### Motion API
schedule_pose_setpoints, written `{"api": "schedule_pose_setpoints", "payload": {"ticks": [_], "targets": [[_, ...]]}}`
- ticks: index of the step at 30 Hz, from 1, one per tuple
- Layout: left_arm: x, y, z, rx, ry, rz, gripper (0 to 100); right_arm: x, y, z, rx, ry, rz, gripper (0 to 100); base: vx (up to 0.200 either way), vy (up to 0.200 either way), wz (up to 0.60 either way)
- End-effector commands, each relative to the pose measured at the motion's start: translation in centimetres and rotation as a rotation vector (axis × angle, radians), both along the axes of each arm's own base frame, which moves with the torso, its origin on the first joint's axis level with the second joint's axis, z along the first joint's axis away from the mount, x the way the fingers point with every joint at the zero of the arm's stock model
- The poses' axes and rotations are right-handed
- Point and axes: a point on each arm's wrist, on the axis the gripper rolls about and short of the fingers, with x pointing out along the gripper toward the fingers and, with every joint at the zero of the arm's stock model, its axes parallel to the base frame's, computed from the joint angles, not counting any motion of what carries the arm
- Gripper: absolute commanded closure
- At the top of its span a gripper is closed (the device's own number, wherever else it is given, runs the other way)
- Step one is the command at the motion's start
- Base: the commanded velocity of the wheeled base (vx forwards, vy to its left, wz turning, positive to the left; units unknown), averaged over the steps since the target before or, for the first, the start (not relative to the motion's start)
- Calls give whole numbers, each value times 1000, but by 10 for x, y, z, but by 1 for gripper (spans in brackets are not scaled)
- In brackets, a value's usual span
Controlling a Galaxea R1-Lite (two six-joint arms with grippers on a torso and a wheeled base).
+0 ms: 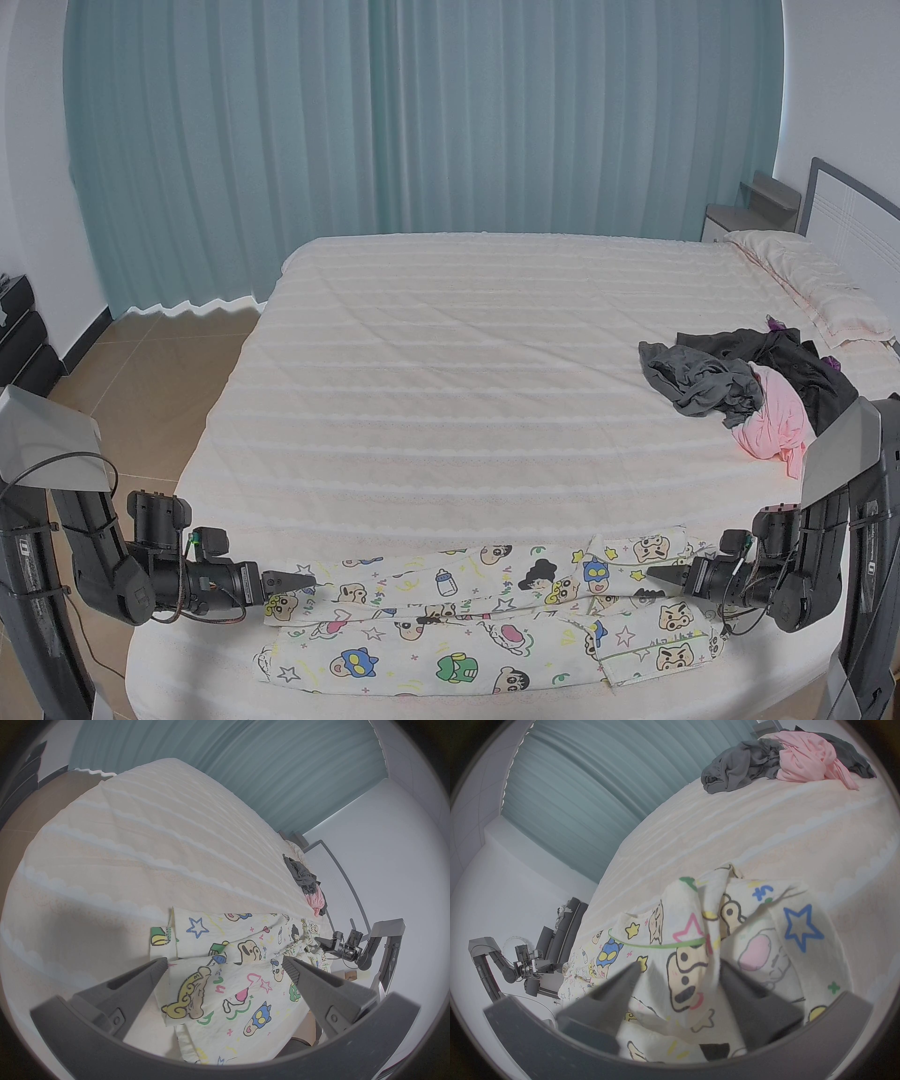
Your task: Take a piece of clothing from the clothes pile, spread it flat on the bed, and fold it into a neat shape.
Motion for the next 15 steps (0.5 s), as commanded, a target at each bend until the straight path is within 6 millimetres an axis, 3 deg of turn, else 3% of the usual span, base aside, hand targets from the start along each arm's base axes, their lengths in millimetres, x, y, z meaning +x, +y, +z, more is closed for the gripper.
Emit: {"api": "schedule_pose_setpoints", "payload": {"ticks": [1,15], "targets": [[0,0,-1,1,3,-1,0,-4,-1,2,2,4,-4,100,0,0,0],[0,0,-1,5,1,2,0,-18,-18,25,65,2,-56,100,0,0,0]]}}
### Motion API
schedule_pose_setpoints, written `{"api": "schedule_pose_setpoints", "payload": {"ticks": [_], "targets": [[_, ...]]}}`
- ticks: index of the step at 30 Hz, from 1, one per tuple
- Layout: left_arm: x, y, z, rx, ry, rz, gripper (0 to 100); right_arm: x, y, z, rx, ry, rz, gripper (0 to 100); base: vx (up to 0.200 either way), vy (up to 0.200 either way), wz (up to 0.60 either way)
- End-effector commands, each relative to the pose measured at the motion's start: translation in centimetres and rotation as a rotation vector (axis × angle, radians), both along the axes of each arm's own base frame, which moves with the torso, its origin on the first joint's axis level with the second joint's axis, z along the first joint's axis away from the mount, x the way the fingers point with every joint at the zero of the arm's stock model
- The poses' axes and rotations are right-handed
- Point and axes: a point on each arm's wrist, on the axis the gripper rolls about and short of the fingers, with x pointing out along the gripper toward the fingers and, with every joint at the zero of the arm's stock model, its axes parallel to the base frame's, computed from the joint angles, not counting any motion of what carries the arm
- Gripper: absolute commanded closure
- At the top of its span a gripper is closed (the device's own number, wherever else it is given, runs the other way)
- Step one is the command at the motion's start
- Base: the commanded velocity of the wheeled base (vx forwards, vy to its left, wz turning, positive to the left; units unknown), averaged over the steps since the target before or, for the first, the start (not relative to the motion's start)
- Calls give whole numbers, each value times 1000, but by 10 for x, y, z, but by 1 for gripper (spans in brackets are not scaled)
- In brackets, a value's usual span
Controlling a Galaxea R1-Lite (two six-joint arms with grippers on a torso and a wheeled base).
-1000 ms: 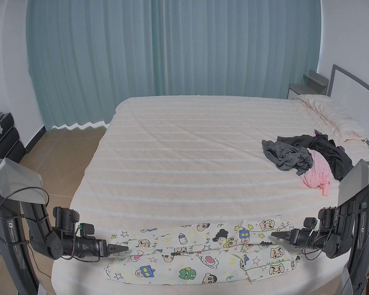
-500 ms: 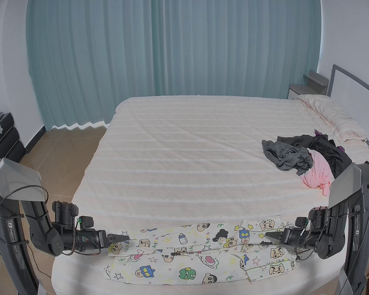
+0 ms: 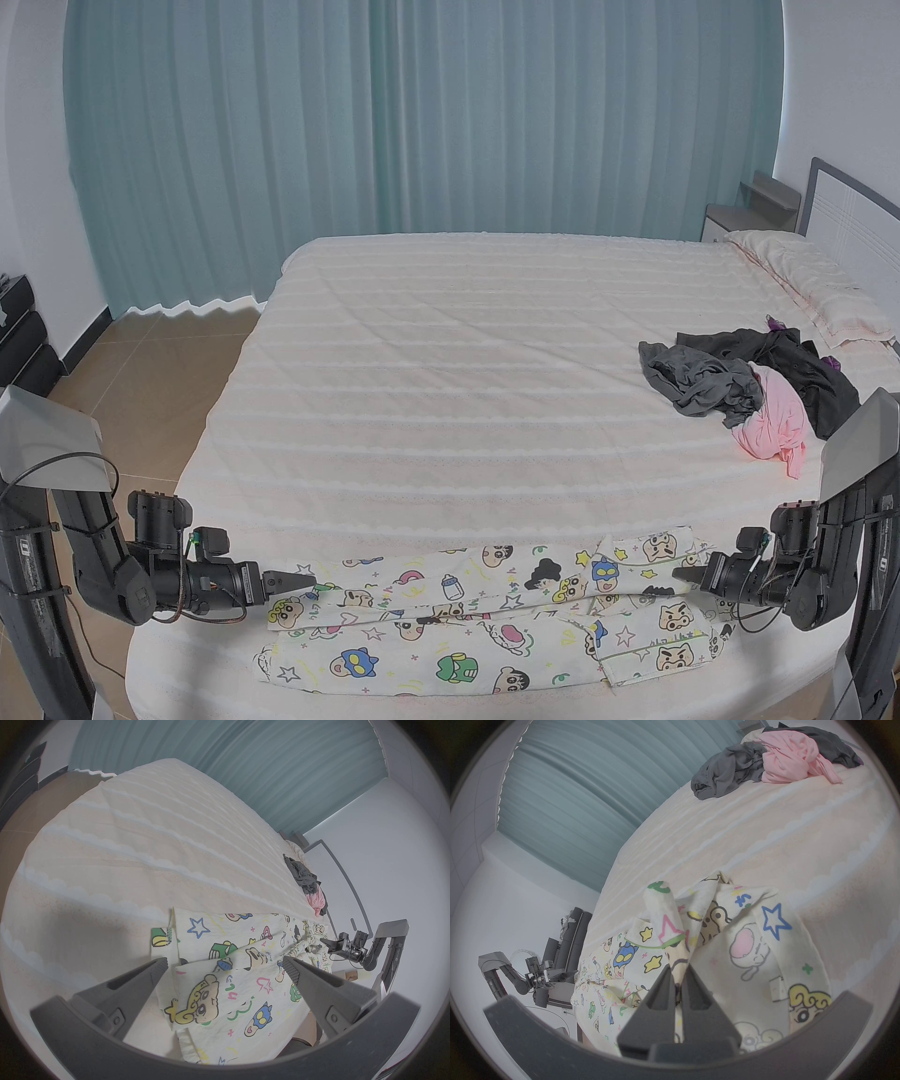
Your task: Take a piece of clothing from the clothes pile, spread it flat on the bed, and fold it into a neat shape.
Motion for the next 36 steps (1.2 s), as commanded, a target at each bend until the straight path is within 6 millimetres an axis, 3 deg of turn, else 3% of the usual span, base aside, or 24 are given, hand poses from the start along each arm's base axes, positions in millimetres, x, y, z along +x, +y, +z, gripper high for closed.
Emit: {"api": "schedule_pose_setpoints", "payload": {"ticks": [1,9,10,18,28,31,36], "targets": [[0,0,-1,0,2,1,0,-4,-5,6,1,-15,-9,100,0,0,0],[0,0,-1,1,2,2,0,-5,-6,1,-15,-3,-5,100,0,0,0],[0,0,-1,1,2,0,0,-6,-7,-1,-18,1,-4,0,0,0,0],[3,-3,2,4,-12,-6,0,-7,-9,-1,-34,-6,-2,0,0,0,0],[6,-21,2,72,-15,11,0,-7,-8,0,-33,-9,2,0,0,0,0],[2,-24,3,67,-13,-10,0,-6,-8,0,-33,-9,2,0,0,0,0],[-20,-26,-2,123,9,-93,0,-7,-8,-1,-34,-7,3,0,0,0,0]]}}
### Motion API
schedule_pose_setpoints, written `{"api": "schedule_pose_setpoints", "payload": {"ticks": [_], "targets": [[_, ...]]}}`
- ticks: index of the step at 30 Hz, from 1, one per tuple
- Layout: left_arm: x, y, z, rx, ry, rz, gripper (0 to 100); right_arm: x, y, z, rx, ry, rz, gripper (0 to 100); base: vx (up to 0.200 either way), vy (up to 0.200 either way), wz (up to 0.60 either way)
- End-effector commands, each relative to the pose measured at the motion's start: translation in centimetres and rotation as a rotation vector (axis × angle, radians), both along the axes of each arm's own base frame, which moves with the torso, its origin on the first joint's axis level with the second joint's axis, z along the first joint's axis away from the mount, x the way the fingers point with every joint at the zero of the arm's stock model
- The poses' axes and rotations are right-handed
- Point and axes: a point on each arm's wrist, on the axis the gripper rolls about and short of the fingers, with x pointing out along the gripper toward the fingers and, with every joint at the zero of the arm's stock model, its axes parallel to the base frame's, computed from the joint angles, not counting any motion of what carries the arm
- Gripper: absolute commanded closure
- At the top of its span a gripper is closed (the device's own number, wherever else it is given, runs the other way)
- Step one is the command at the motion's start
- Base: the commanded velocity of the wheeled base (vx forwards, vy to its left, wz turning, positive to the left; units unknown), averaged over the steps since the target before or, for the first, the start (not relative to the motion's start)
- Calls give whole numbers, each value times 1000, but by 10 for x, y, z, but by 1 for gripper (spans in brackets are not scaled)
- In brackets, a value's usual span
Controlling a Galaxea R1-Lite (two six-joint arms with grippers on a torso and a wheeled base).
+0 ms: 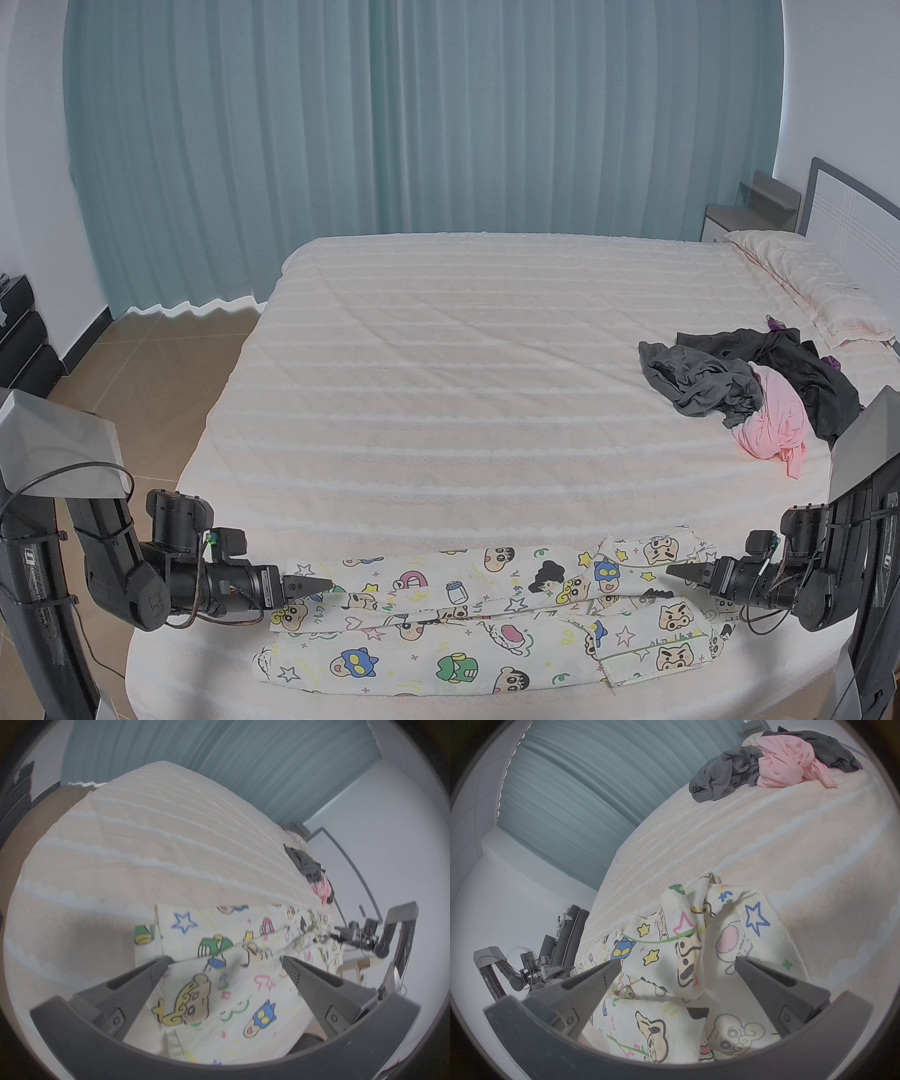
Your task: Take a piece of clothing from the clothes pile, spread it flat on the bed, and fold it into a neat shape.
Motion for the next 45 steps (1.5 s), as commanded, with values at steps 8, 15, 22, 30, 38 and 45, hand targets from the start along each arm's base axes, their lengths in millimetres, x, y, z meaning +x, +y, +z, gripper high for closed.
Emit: {"api": "schedule_pose_setpoints", "payload": {"ticks": [8,15,22,30,38,45], "targets": [[-47,7,-3,112,-44,-206,0,-1,1,0,1,1,6,0,0,0,0],[-53,13,4,82,-147,-210,0,-2,1,0,0,5,7,0,0,0,0],[-40,16,-6,79,-164,-193,0,-2,2,0,0,5,9,0,0,0,0],[-30,32,-13,146,-185,-132,0,-1,2,-1,0,3,9,0,0,0,0],[-6,18,-13,48,-177,-78,0,-1,2,-2,0,3,10,0,0,0,0],[-9,7,-15,31,-146,-105,0,-1,2,-2,-1,4,11,0,0,0,0]]}}
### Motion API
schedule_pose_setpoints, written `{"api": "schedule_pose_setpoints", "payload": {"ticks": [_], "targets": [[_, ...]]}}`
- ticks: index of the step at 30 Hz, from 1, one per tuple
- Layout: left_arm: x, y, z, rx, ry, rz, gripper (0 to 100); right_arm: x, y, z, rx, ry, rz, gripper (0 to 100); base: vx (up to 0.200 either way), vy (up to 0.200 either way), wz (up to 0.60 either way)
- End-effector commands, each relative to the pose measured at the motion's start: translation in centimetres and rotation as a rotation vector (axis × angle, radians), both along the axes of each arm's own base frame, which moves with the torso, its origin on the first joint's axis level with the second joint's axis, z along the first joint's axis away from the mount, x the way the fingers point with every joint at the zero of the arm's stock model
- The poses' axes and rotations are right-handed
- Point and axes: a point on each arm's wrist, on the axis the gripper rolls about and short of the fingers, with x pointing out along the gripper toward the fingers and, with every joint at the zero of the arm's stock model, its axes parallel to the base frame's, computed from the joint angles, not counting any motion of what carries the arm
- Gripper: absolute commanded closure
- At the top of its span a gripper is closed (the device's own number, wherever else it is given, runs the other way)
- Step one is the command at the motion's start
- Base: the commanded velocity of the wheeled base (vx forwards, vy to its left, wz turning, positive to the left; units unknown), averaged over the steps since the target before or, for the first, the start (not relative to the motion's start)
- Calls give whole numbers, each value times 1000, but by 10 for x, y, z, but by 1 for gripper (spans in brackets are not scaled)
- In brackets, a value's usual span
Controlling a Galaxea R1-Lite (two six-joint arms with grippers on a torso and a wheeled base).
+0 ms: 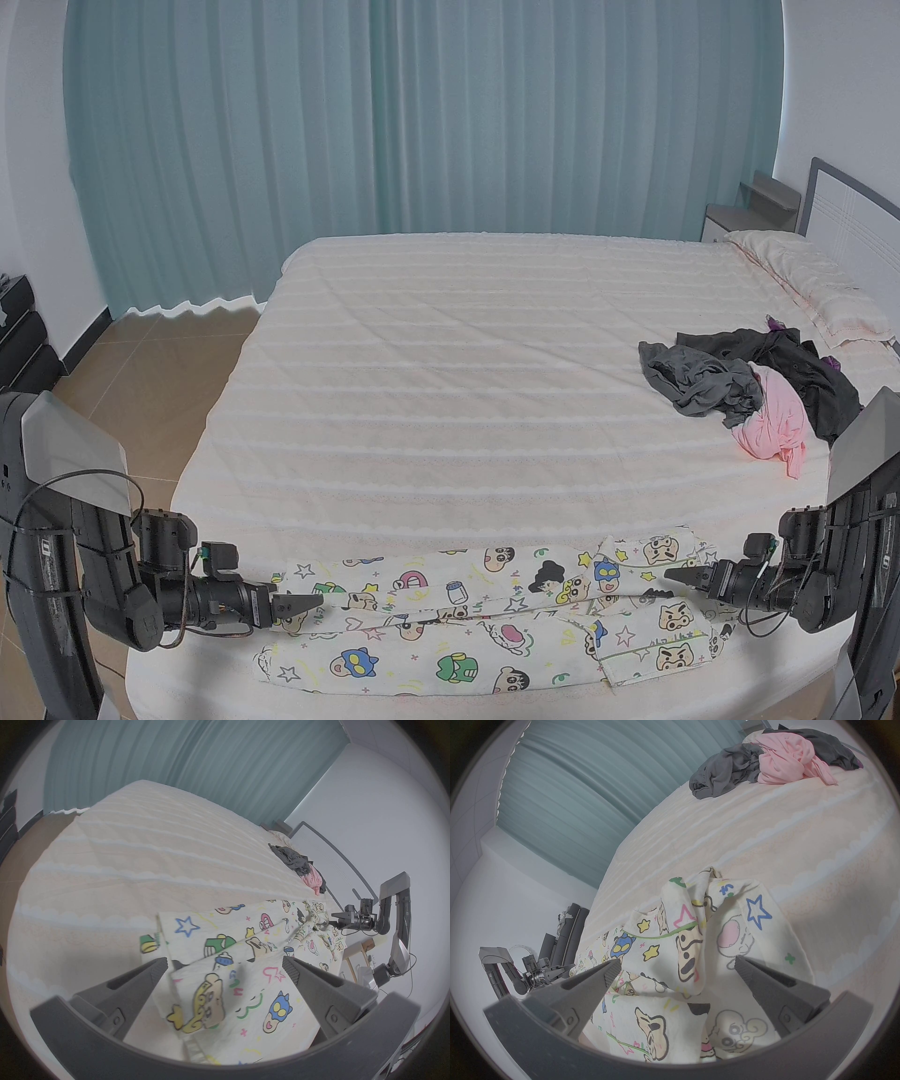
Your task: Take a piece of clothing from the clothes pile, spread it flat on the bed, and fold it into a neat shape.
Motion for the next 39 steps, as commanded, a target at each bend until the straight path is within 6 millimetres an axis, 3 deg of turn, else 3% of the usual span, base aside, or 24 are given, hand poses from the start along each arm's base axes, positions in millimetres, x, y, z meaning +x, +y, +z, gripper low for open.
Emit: {"api": "schedule_pose_setpoints", "payload": {"ticks": [1,7,8,20,27,39], "targets": [[0,-5,-2,-1,9,-20,0,1,0,0,-1,-8,1,0,0,0,0],[-2,-5,-2,1,16,-18,0,0,1,0,-1,-8,4,0,0,0,0],[-3,-5,-3,3,21,-17,100,0,1,0,-1,-8,4,0,0,0,0],[-10,1,-3,10,40,7,100,0,1,0,0,-5,4,0,0,0,0],[-32,6,12,27,32,-5,100,-1,1,1,1,-6,5,0,0,0,0],[-48,9,-5,142,44,-124,100,-1,1,0,1,-2,5,0,0,0,0]]}}
